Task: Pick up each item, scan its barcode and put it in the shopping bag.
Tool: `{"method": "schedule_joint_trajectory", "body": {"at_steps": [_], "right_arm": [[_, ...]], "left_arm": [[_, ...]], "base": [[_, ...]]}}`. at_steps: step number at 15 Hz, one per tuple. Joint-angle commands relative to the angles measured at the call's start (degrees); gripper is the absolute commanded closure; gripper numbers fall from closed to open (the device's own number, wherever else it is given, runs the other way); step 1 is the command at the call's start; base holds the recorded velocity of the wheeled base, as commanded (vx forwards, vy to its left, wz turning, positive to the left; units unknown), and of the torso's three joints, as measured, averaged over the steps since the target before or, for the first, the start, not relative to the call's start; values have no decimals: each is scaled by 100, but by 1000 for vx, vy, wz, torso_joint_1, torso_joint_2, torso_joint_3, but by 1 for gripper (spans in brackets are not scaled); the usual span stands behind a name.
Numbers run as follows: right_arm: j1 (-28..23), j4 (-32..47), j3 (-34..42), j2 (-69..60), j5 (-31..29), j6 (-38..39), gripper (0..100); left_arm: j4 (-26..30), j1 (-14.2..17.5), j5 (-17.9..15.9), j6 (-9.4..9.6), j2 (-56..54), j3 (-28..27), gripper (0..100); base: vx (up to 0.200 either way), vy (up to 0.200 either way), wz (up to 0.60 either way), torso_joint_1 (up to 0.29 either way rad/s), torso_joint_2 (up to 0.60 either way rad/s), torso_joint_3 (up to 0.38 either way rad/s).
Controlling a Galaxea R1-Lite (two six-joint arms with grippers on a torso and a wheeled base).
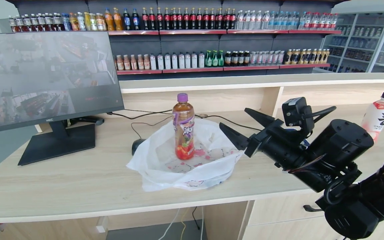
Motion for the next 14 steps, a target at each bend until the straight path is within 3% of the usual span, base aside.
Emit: {"method": "schedule_joint_trajectory", "body": {"at_steps": [1,14], "right_arm": [[-15,-1,15,-13,-10,-1,0],[-77,-1,129,66,-1,-1,0]], "left_arm": [[0,0,0,-1,-2,0,0],[0,0,0,-10,-2,0,0]], "base": [[0,-200,0,-7,-2,7],[0,-200,0,1,2,3]]}}
